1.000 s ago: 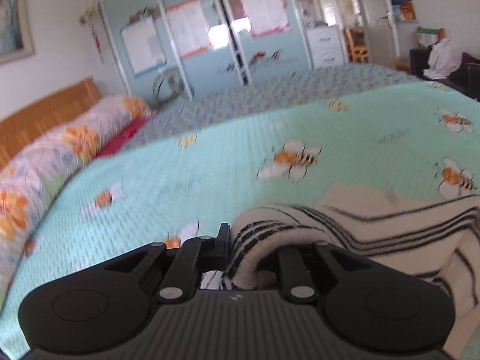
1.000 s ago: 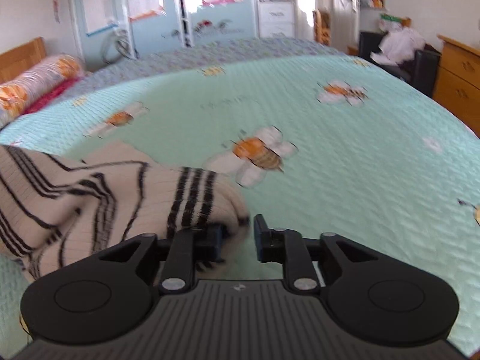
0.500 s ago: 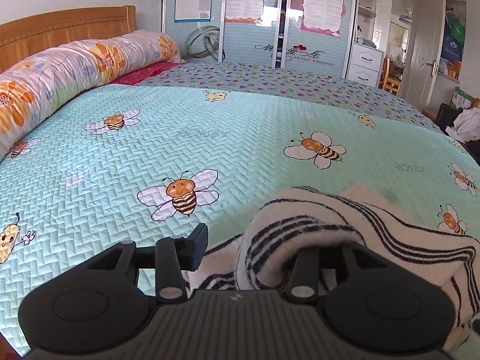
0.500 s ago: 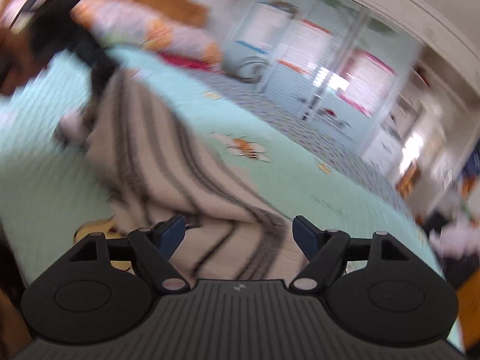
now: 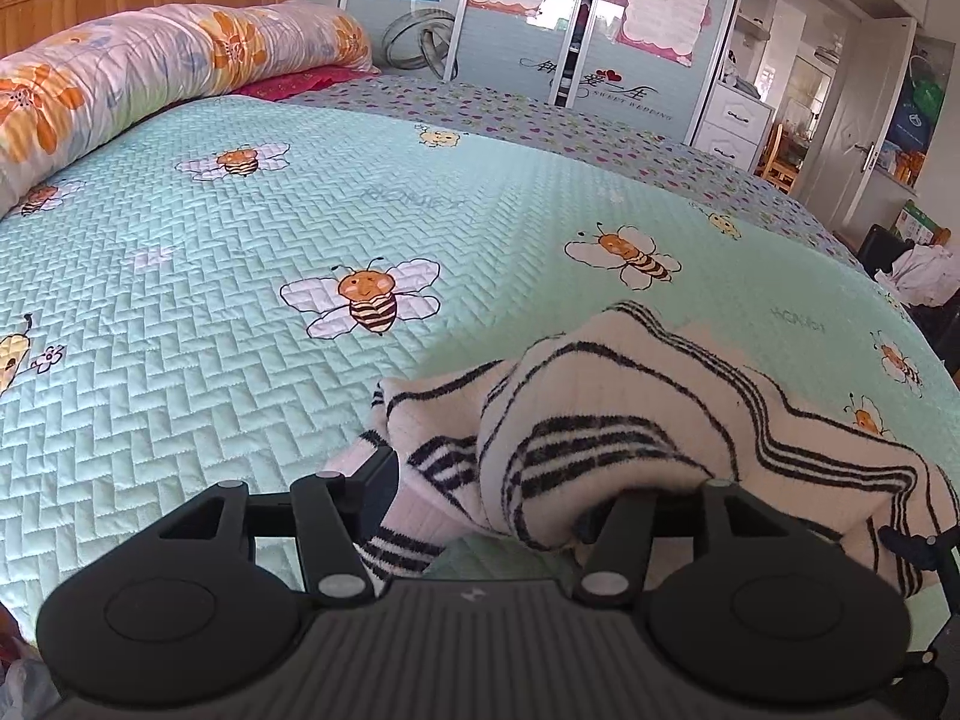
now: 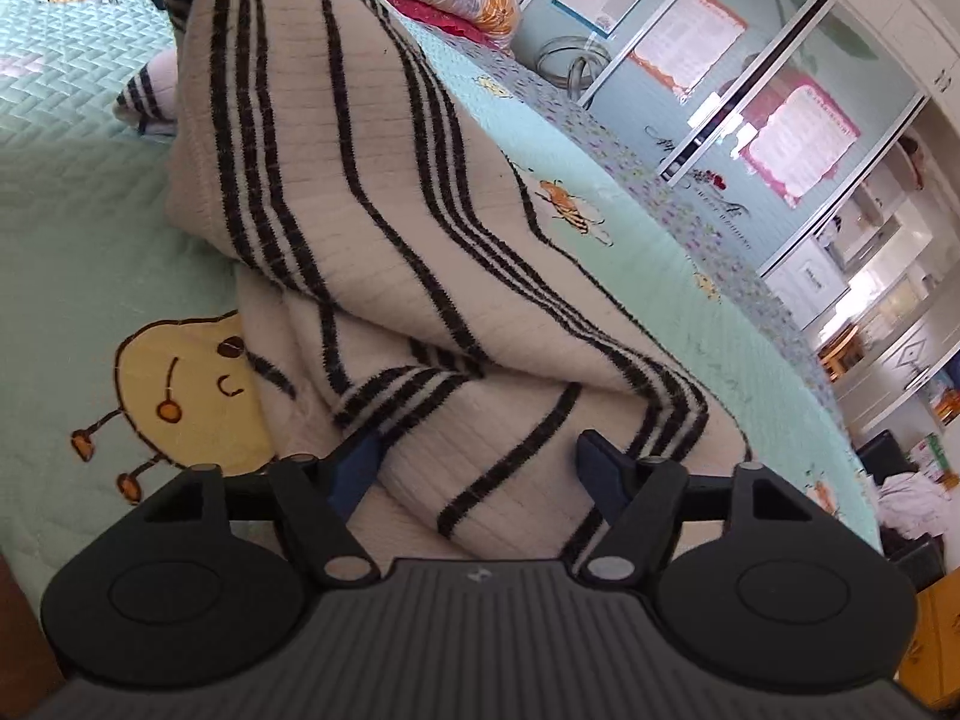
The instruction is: Fold clothes
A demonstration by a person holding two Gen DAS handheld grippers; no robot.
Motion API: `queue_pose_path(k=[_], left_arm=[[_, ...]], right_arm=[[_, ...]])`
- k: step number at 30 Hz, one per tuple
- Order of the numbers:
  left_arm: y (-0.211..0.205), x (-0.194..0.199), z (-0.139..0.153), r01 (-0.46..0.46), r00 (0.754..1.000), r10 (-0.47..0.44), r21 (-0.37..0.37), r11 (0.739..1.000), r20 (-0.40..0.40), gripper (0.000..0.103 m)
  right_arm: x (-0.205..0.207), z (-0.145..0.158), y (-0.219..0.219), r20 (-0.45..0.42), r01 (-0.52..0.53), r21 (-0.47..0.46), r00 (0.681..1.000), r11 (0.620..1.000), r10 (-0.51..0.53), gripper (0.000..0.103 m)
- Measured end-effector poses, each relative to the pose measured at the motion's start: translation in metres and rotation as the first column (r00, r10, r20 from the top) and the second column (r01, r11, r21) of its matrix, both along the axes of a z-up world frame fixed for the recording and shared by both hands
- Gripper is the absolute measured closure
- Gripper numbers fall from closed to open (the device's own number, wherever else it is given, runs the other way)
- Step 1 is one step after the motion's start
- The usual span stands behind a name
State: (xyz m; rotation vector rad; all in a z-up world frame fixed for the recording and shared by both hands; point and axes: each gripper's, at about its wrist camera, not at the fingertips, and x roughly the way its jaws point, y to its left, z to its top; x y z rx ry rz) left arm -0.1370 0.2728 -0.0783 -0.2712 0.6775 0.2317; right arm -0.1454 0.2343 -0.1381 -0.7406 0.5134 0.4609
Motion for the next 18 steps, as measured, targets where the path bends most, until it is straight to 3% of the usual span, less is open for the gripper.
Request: queue_pose_path(k=[6,13,18], left_arm=[[-0.005,-0.004,-0.006,0.024,0.999,-0.026,0.092,0.995,0.021,0.043],[-0.015,-0.01,-0.008,0.07,0.996,-0.079,0.161,0.985,0.048,0.043],[-0.015,-0.013,-0.004,0.08,0.994,-0.092,0.16,0.984,0.065,0.043]], right_arm=[[-0.006,0.009,-0.012,-0.052,0.009,0.013,0.999,1.0,-0.009,0.034],[0.007,0.004,-0.006,-0.022,0.001,-0.005,1.0,1.0,-0.001,0.035],[0.021,0.011,0.0,-0.006,0.006,0.064,1.0,0.998,-0.006,0.069]])
